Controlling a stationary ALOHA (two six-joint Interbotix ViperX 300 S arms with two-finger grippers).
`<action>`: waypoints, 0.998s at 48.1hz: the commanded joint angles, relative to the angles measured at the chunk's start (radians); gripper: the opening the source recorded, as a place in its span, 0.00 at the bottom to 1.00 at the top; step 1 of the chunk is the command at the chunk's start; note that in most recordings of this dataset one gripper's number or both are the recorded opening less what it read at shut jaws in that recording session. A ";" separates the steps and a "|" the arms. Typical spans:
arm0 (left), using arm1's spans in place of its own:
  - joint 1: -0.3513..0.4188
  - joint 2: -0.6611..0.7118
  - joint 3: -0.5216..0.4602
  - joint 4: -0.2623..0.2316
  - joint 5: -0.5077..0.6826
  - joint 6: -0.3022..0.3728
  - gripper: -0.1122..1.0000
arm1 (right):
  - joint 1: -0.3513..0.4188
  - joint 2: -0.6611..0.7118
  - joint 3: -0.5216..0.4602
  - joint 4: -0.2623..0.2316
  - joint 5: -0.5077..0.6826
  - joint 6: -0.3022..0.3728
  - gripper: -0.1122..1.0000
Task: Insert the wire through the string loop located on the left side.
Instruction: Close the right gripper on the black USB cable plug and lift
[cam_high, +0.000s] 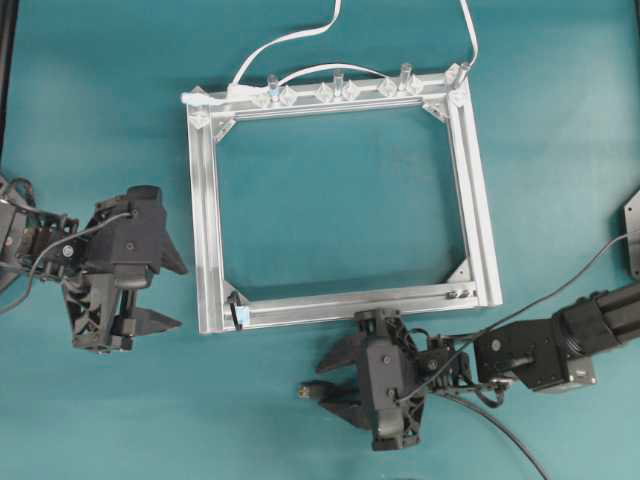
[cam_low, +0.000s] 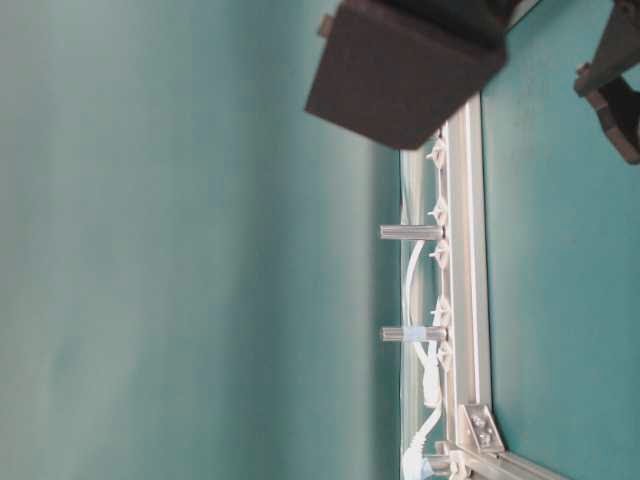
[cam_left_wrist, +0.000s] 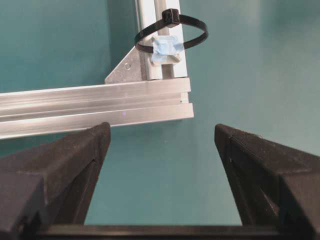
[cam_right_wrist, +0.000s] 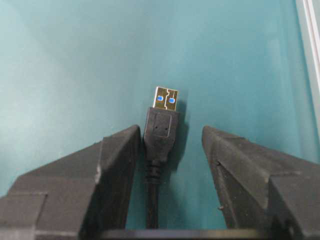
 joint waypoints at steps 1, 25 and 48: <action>-0.005 -0.006 -0.017 0.002 -0.006 -0.008 0.88 | 0.005 -0.012 -0.015 0.000 0.015 0.003 0.64; -0.005 -0.006 -0.018 0.002 -0.006 -0.006 0.88 | 0.009 -0.058 -0.014 -0.006 0.178 0.003 0.32; -0.005 -0.006 -0.018 0.002 -0.006 -0.006 0.88 | 0.009 -0.077 -0.015 -0.020 0.166 0.003 0.32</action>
